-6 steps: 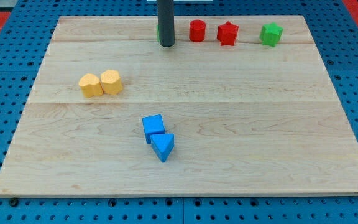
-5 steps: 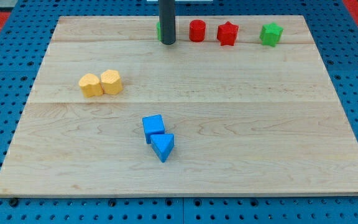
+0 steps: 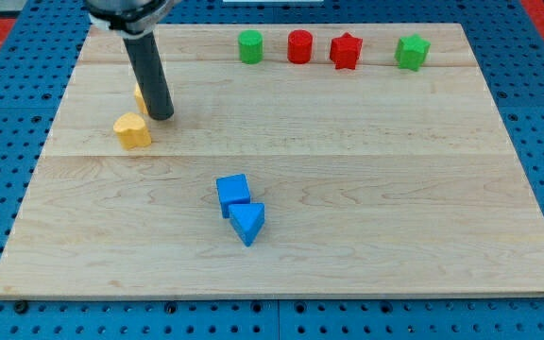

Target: Separate the yellow hexagon and yellow heart from each other

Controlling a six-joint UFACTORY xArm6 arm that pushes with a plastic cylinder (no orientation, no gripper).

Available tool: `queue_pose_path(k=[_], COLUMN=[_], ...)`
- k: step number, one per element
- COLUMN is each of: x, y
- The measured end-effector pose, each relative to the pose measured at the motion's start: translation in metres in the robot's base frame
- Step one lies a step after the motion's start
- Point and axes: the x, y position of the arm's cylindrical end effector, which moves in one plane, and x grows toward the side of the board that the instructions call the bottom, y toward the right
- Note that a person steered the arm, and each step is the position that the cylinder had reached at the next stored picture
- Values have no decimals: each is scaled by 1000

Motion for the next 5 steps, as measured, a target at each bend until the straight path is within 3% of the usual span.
queue_pose_path(k=[1, 5], x=[-37, -29], y=[0, 1])
